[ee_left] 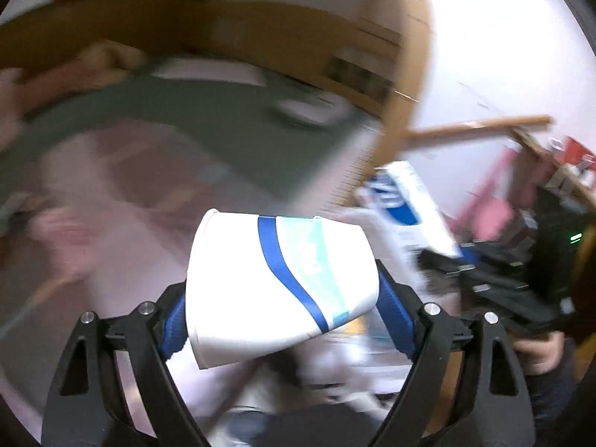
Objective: Collect trash
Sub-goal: 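Open both grippers over the white trash bag to drop the cup and box, then bring both open grippers back over the pink tissue and red pack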
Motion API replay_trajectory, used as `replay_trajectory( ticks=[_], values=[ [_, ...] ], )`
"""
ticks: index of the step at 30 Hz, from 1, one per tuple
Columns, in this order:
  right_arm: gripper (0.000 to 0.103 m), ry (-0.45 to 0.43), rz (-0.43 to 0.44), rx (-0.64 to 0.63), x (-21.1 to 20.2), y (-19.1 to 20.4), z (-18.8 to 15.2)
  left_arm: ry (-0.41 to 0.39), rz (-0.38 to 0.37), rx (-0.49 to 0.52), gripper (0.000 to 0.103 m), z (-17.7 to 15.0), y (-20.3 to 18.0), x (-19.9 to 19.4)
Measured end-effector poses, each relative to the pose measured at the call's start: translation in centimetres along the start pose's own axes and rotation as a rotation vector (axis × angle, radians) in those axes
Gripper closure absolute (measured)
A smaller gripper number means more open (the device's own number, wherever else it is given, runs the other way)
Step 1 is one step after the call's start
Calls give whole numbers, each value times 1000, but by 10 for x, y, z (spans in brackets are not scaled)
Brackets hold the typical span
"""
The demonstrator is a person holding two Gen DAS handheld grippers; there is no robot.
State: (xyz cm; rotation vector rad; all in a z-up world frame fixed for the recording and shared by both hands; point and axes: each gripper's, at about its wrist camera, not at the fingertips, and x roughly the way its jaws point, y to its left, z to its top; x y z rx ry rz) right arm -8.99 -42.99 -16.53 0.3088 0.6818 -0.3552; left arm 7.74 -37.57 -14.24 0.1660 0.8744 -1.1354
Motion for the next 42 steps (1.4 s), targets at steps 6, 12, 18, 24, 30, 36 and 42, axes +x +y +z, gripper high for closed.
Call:
replay_trajectory(
  ticks=[6,12,18,24,30,36,42],
  values=[
    [36,-5,-82,91,-22,-34,-9,204,-119,-17,7,10,-53,76],
    [23,-100,-117,101,-38,-36,1,185,-115,-272,5,5,-1,60],
    [22,-165,-2,56,-15,13,26,20,115,-268,4,-1,77,-39],
    [22,-155,183,-91,32,122,53,-84,572,-189,3,-34,150,-128],
    [21,-142,349,-200,82,236,77,-119,806,-352,3,-81,229,-184],
    [21,-144,353,-256,128,287,74,-148,866,-408,3,-101,253,-209],
    [21,-113,335,-289,128,288,65,-141,817,-404,3,-107,245,-206]
  ],
)
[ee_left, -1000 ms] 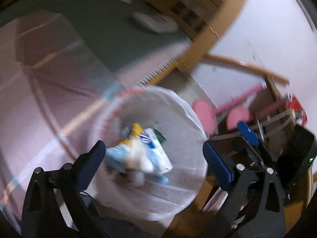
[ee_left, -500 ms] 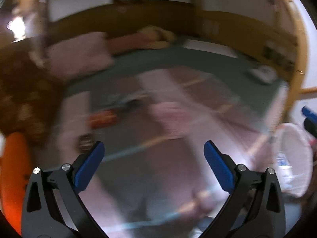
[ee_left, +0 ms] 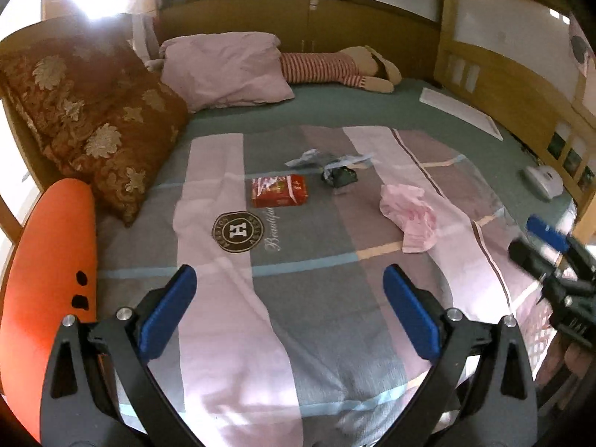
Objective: Collect trash
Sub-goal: 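Bring both open grippers back over the pink tissue and red pack, then grasp the clear plastic bag with the left gripper while the right grasps the pink tissue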
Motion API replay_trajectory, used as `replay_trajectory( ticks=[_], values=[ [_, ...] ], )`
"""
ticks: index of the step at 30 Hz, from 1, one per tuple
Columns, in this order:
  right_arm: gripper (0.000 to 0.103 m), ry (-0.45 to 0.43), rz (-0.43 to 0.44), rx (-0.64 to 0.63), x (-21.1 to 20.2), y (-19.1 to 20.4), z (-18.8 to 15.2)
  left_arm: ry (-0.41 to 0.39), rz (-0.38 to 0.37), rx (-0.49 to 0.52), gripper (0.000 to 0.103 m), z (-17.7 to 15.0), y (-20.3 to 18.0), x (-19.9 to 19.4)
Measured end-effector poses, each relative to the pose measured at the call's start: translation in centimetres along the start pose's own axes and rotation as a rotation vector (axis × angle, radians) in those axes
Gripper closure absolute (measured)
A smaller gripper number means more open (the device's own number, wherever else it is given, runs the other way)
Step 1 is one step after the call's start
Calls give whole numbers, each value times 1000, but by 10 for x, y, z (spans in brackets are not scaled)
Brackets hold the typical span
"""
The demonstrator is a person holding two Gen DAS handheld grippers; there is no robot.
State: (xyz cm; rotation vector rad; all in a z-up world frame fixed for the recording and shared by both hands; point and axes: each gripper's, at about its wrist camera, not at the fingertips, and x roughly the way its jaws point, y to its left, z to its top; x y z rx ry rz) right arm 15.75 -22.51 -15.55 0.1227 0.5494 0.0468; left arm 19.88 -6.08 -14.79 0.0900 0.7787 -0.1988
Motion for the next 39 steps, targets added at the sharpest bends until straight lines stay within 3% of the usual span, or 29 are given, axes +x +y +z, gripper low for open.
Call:
replay_trajectory(
  ticks=[5,18,23,26,32,36,39],
  values=[
    [21,28,-3,41,10,-8,-1,7,-6,9,3,-4,-8,4],
    [21,47,-5,8,25,0,0,31,-7,20,3,-3,-13,17],
    [21,104,-29,21,60,-11,9,29,-28,23,3,8,-19,34],
    [21,173,-39,58,98,-27,14,-11,-21,86,3,22,-31,53],
    [21,290,-87,50,172,-45,7,11,6,169,3,51,-54,115],
    [21,305,-111,57,201,-57,1,6,79,279,4,71,-81,165],
    [21,320,-107,72,213,-65,-3,-12,88,333,4,85,-99,190]
  ],
)
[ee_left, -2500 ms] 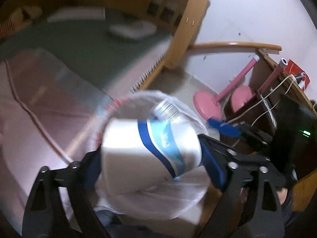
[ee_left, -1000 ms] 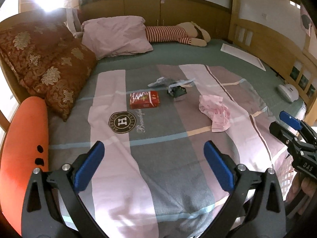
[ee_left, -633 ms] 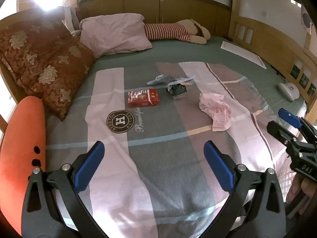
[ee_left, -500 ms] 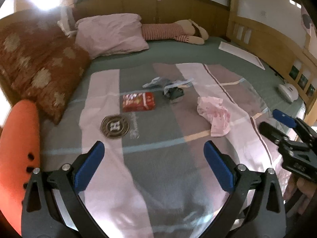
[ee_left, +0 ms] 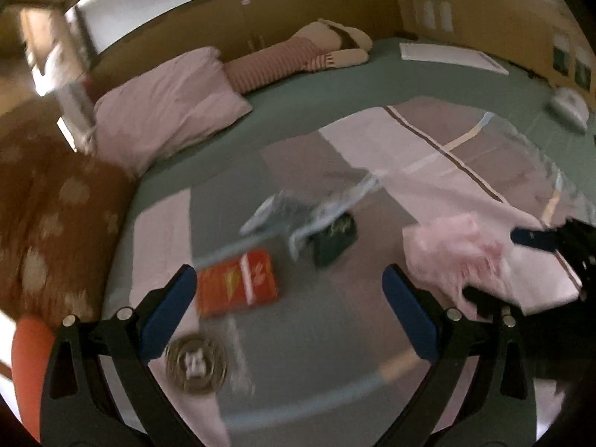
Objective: Collect trash
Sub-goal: 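Grasp the clear plastic bag with the left gripper while the right grasps the pink tissue, then lift the clear plastic bag and pink tissue off the bed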
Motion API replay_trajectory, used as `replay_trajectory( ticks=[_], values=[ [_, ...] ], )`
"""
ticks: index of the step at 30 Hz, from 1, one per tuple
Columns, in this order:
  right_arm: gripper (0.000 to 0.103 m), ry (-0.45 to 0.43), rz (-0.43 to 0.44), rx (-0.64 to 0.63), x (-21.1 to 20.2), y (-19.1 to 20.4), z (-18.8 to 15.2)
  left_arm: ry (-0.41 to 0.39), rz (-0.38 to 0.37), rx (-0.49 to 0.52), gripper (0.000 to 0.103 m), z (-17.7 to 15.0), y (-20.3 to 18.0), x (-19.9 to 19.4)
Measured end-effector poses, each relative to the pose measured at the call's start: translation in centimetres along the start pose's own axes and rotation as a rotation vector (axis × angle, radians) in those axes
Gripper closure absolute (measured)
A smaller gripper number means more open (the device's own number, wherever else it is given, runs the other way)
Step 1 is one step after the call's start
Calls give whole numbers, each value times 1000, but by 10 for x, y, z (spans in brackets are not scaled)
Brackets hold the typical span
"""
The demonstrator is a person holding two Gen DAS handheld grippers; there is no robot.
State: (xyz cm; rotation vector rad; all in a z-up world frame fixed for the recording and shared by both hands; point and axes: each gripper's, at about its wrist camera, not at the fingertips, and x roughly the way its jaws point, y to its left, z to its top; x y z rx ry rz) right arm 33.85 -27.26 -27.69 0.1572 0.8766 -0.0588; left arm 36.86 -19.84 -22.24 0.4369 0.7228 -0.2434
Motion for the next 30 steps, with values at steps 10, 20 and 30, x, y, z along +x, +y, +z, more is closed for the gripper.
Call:
replay_trajectory(
  ticks=[10,20,30],
  values=[
    [52,56,54,-48,28,7,5,156,-89,-2,67,55,-18,94],
    [78,16,99,-42,1,14,10,66,-269,-248,102,30,58,12],
    [78,-85,119,49,-65,2,14,-3,-189,-210,4,-17,72,-73]
  ],
)
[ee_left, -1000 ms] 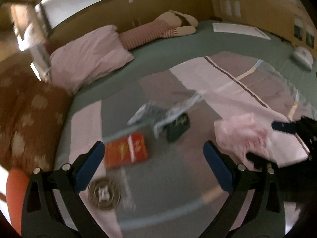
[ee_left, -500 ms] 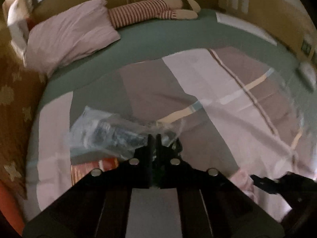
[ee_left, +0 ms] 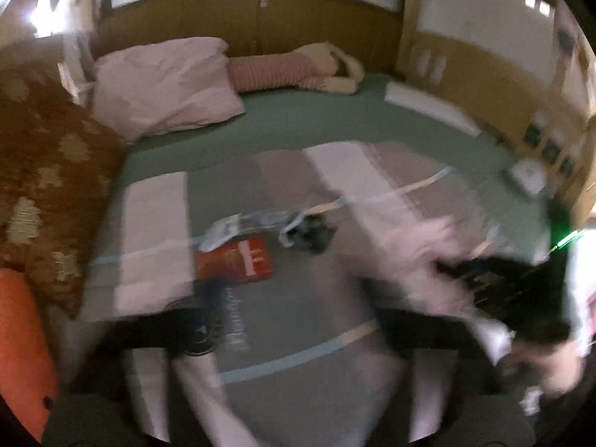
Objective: Collect trash
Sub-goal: 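Lift the clear plastic bag and pink tissue off the bed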
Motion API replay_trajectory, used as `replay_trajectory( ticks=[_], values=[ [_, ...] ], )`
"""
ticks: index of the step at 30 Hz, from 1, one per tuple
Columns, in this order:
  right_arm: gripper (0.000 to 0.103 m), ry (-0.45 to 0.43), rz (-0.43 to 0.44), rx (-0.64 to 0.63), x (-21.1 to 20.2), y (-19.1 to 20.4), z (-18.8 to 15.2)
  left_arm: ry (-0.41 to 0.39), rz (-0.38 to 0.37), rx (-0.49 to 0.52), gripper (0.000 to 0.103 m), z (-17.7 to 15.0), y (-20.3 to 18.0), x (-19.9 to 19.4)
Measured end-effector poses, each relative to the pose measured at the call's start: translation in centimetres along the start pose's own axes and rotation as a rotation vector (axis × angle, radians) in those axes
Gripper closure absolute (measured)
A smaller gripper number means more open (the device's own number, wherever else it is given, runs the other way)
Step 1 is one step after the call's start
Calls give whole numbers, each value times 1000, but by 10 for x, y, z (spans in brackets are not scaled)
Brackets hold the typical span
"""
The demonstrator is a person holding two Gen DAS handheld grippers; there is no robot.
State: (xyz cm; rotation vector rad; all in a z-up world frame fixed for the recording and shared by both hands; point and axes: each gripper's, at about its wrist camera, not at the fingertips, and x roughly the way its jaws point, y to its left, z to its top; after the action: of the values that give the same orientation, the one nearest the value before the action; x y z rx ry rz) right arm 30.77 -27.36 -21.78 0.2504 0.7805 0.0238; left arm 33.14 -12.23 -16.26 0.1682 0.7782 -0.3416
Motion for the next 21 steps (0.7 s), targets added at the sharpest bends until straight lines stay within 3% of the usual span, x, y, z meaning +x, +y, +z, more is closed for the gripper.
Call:
replay_trajectory(
  ticks=[7,11,15,18,21],
  values=[
    [78,-14,1,23,-3,-4,3,61,68,-20,5,-6,1,56],
    [78,12,-5,-9,8,-4,1,58,164,98,7,2,-11,93],
    [78,25,-6,-10,15,-13,2,98,231,247,16,9,-23,132],
    [78,28,-2,0,21,-18,5,132,281,368,17,11,-31,160],
    [78,31,2,-1,26,-19,7,157,310,411,22,15,-30,181]
  ],
)
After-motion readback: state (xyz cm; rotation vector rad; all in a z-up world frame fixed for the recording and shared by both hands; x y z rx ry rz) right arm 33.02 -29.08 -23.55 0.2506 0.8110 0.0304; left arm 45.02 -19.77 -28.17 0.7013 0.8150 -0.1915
